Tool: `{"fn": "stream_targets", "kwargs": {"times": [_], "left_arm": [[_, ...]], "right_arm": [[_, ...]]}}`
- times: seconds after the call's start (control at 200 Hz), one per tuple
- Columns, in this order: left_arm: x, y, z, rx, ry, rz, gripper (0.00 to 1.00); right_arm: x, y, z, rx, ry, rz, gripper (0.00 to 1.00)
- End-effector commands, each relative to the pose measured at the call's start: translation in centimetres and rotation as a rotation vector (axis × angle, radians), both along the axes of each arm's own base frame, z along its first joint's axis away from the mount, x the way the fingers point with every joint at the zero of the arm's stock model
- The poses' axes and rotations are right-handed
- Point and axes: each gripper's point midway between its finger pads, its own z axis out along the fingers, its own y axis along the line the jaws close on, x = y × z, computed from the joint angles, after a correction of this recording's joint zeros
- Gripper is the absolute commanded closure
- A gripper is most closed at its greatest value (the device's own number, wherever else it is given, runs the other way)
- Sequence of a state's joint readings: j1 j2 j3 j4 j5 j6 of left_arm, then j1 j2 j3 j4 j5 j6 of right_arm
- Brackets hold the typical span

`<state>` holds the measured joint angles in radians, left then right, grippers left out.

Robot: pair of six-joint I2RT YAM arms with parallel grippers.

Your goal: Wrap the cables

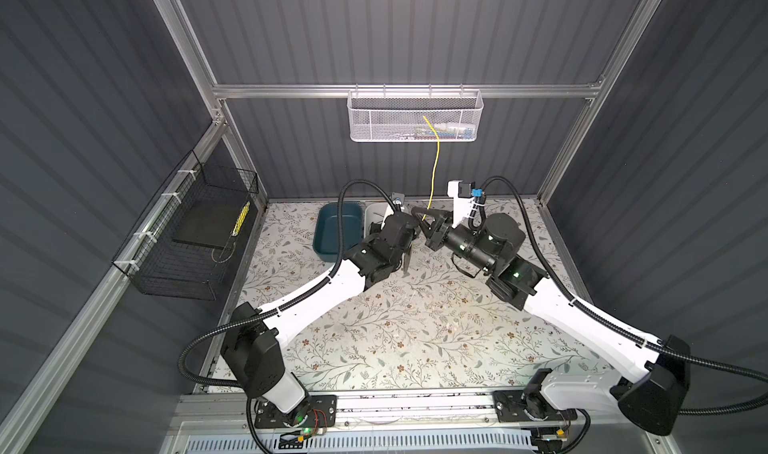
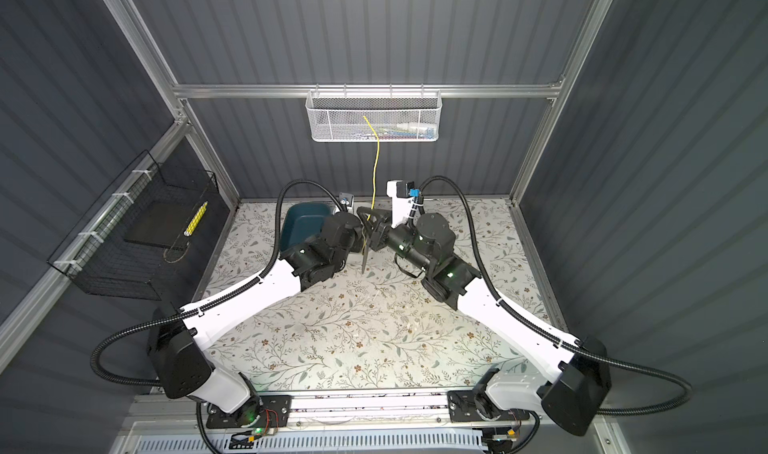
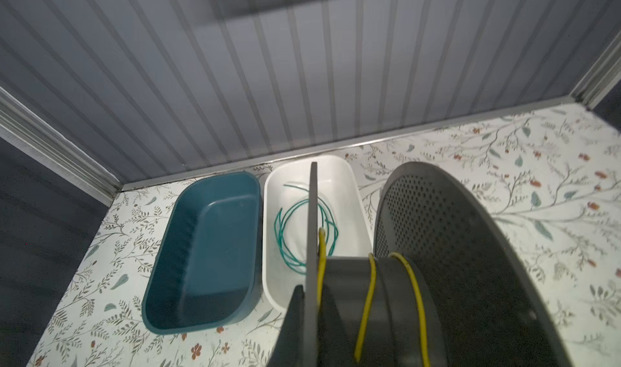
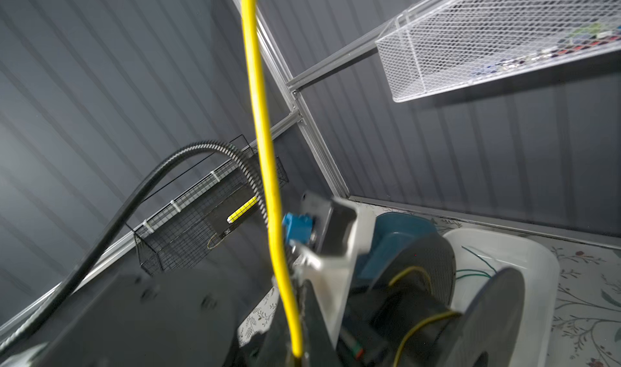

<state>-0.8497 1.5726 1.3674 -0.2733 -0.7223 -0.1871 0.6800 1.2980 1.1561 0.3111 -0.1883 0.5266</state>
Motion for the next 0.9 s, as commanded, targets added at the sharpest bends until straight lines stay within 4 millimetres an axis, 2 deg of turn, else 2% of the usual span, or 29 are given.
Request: {"fn": "stream_targets", "kwargs": {"times": [0.0, 0.105, 0.2, 0.3, 0.455, 0.55, 0.645, 0.715, 0.795, 0.895], "left_arm": [[-2.8, 1.2, -2.8, 0.144, 0.084, -0.049, 1.00], [-5.2, 1.3, -4.8, 0.161, 0.161, -0.105, 1.00], [-7.4, 2.0, -6.7, 0.207, 0.244, -0.147, 1.00], [-9.6, 3.2, -8.5, 0.229, 0.337, -0.178, 1.00], [-12.6, 2.9, -11.0, 0.166, 0.473, -0.255, 1.00], [-13.5, 2.7, -12.6, 0.163, 0.536, -0.275, 1.00], [-14.1, 2.0, -14.0, 0.144, 0.582, -0.302, 1.00], [-14.2, 1.8, -14.4, 0.147, 0.598, -0.304, 1.00], [-14.3, 2.0, -14.5, 0.157, 0.603, -0.299, 1.00], [-14.5, 2.3, -14.9, 0.170, 0.615, -0.296, 1.00]], "right_arm": [[0.0, -2.6, 7.5, 0.178, -0.115, 0.041, 1.00], [2.8, -5.0, 6.4, 0.207, -0.076, 0.038, 1.00], [5.3, -7.2, 4.5, 0.231, -0.012, 0.042, 1.00], [7.8, -10.3, 1.6, 0.311, 0.054, 0.014, 1.00], [10.5, -13.3, -3.5, 0.390, 0.143, -0.019, 1.00], [11.5, -14.2, -5.8, 0.453, 0.187, -0.009, 1.00], [12.1, -14.0, -8.0, 0.504, 0.236, 0.037, 1.00], [12.0, -13.5, -10.0, 0.511, 0.271, 0.048, 1.00], [12.0, -14.2, -12.5, 0.509, 0.306, 0.005, 1.00], [12.2, -14.9, -14.2, 0.502, 0.329, -0.020, 1.00]]}}
